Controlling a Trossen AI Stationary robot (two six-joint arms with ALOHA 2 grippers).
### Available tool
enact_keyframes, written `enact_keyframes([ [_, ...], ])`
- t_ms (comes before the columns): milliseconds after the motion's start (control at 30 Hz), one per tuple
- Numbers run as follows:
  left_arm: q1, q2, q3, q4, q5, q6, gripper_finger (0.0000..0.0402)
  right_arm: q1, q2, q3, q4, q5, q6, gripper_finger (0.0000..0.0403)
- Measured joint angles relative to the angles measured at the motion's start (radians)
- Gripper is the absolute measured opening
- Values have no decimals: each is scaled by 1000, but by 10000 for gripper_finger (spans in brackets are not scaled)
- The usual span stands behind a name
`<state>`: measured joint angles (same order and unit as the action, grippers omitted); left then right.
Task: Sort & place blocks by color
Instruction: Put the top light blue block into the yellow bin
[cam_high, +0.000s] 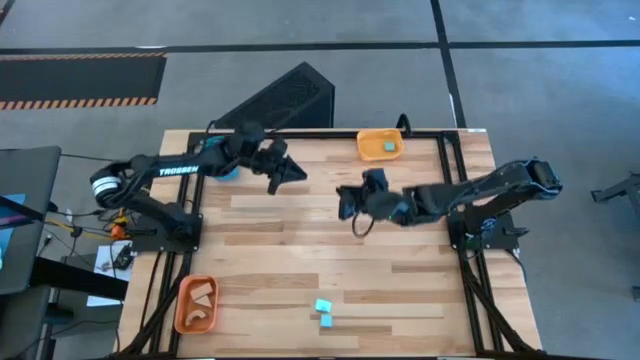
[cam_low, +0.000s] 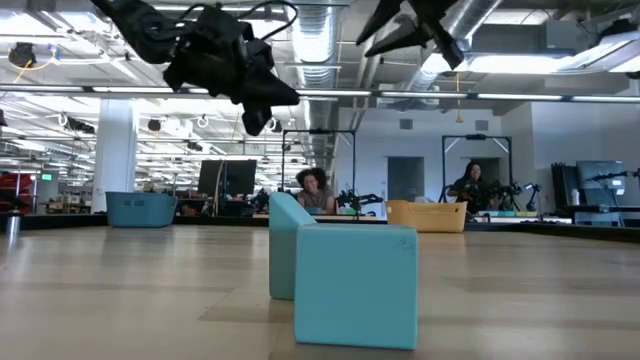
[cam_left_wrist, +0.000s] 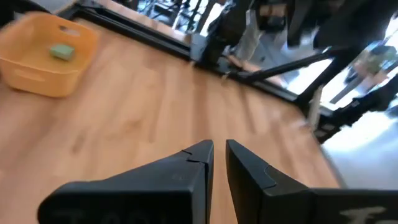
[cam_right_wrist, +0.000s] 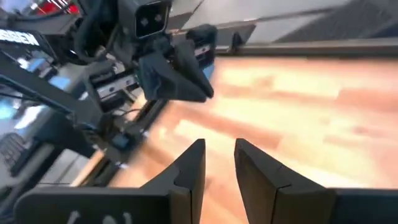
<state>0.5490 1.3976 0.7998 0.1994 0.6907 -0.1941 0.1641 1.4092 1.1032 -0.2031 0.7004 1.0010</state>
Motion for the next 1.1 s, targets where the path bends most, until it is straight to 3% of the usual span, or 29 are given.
enact_keyframes([
  [200, -93, -17, -46, 62, -40, -76, 43, 119, 80, -1, -194, -1, 279, 103],
  [400, -203, 16, -42, 118, -219, -79, 96, 182, 142, 2, -230, -51, 282, 103],
  [500, -264, 53, -43, 167, -296, -130, 121, 205, 185, 2, -237, -144, 262, 103],
  [633, -336, 117, -43, 240, -438, -286, 139, 234, 241, 0, -265, -408, 276, 104],
  [733, -377, 153, -42, 289, -441, -371, 139, 284, 287, 4, -246, -435, 274, 104],
  [833, -428, 153, -42, 281, -444, -472, 126, 328, 330, 1, -184, -431, 175, 105],
  [933, -507, 139, -43, 222, -521, -553, 107, 342, 396, 2, -51, -433, 15, 119],
  [1100, -670, 113, -42, 113, -653, -633, 89, 329, 516, 16, 175, -501, -230, 183],
])
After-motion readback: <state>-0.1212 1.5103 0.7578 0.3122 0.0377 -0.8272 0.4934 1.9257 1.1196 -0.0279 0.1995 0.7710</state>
